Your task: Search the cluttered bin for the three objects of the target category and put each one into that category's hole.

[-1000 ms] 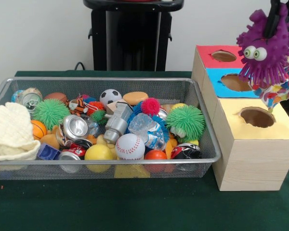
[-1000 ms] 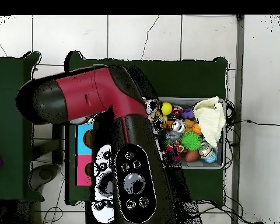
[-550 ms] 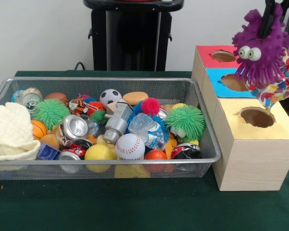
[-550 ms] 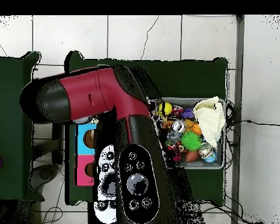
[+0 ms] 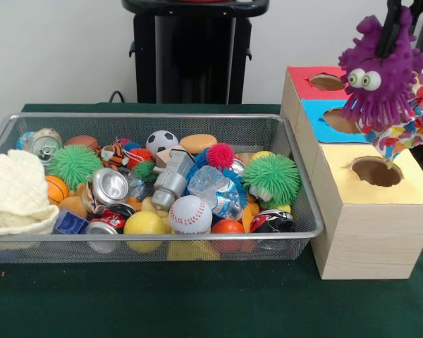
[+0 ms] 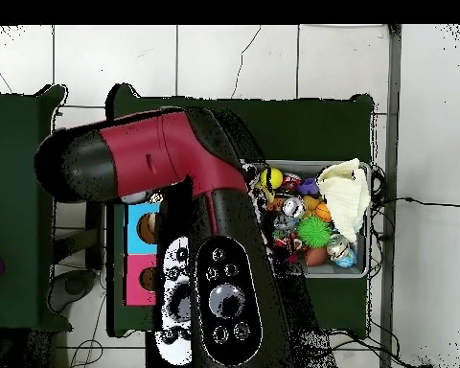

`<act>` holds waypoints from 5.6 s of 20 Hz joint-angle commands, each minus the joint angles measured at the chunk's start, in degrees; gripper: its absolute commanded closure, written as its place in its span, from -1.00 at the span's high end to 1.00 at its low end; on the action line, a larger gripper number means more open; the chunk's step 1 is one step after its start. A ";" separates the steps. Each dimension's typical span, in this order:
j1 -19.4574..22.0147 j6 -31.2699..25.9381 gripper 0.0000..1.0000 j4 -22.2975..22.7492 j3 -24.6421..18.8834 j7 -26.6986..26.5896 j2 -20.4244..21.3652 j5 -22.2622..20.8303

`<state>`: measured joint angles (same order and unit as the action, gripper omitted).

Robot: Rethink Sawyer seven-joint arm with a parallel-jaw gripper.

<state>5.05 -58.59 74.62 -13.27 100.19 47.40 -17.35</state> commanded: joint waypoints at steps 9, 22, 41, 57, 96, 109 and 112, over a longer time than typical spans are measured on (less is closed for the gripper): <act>1.63 1.14 -1.00 2.59 0.60 5.31 -2.19 0.83; 1.63 1.96 -1.00 3.06 0.64 5.43 -2.27 0.92; 2.06 3.45 1.00 3.78 0.40 5.37 -2.49 1.22; 1.77 4.31 1.00 5.15 1.00 5.46 -1.57 1.67; 1.31 12.01 -1.00 7.15 1.17 6.72 -5.03 2.38; 1.34 12.70 -1.00 8.21 1.45 6.52 -4.52 2.33; 1.54 12.94 -1.00 8.62 1.38 6.40 -4.32 2.43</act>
<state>5.38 -47.65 76.66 -12.67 100.19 45.05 -15.35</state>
